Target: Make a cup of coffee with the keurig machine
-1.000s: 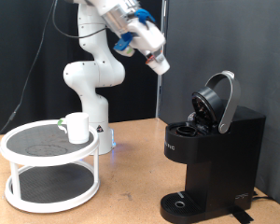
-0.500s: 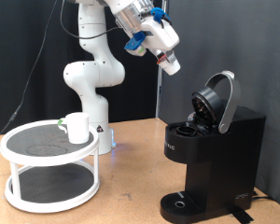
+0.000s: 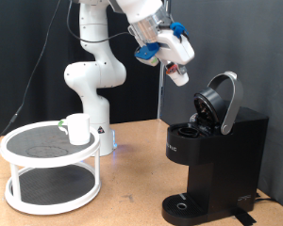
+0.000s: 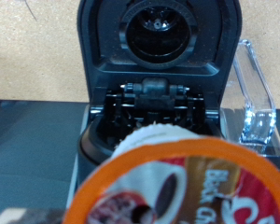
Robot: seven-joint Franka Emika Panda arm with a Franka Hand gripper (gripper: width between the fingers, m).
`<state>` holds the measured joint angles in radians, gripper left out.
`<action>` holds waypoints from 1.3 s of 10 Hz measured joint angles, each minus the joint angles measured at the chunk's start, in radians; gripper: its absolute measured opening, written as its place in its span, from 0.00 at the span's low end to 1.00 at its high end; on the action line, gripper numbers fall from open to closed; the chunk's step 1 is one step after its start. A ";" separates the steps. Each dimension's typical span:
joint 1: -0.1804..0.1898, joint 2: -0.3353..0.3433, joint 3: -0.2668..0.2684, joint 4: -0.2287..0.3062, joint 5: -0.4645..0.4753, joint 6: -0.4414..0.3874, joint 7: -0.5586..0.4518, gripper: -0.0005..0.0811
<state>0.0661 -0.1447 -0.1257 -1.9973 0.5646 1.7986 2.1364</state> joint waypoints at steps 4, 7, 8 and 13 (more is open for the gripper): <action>0.000 0.006 0.045 -0.067 -0.039 0.079 0.017 0.47; 0.000 0.010 0.066 -0.116 -0.045 0.145 0.021 0.47; 0.000 0.012 0.070 -0.128 -0.045 0.161 0.021 0.47; 0.000 0.030 0.087 -0.165 -0.053 0.226 0.028 0.47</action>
<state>0.0662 -0.1142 -0.0387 -2.1627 0.5117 2.0247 2.1643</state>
